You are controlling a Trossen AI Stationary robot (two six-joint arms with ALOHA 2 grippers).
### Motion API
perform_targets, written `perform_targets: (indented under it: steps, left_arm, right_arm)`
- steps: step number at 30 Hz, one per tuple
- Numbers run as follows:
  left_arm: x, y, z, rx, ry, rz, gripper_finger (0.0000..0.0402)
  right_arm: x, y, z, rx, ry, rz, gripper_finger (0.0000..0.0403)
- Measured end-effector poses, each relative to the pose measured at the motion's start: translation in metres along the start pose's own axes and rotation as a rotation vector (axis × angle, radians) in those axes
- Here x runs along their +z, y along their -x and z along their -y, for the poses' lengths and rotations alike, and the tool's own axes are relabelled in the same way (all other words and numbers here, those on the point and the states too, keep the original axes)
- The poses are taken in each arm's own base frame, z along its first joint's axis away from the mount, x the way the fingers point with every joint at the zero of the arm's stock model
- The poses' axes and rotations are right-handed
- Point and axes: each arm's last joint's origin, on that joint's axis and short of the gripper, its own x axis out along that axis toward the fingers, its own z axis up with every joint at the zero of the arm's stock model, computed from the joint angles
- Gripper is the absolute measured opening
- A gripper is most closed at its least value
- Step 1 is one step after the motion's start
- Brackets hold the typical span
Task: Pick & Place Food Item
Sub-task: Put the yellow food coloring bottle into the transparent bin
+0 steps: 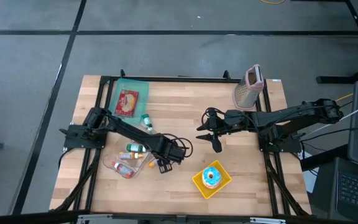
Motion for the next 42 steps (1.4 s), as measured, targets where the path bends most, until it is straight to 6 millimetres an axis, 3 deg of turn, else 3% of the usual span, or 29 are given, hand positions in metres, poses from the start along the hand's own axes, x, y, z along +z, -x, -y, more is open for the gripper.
perform_targets:
  steps: [6, 12, 21, 28, 36, 42]
  left_arm:
    - [0.003, 0.003, 0.002, -0.011, 0.027, 0.006, 0.0191]
    - [0.014, 0.021, 0.015, -0.066, -0.091, 0.097, 0.0191]
    - [0.005, 0.009, 0.011, -0.005, -0.131, 0.002, 0.0191]
    - [0.009, -0.016, 0.017, 0.057, -0.138, -0.049, 0.0191]
    - [0.018, -0.011, 0.039, -0.096, -0.143, -0.043, 0.0191]
    - [0.016, -0.004, 0.036, -0.066, -0.145, -0.05, 0.0191]
  right_arm:
    - [0.0, 0.0, 0.0, 0.0, 0.0, -0.001, 0.0168]
    - [0.0, 0.0, 0.0, 0.0, 0.003, 0.0, 0.0168]
    - [0.0, 0.0, 0.0, 0.0, 0.002, 0.0, 0.0168]
    - [0.0, 0.0, 0.0, 0.0, -0.002, 0.0, 0.0168]
    - [0.0, 0.0, 0.0, 0.0, -0.002, 0.0, 0.0168]
    - [0.0, 0.0, 0.0, 0.001, -0.001, 0.0, 0.0168]
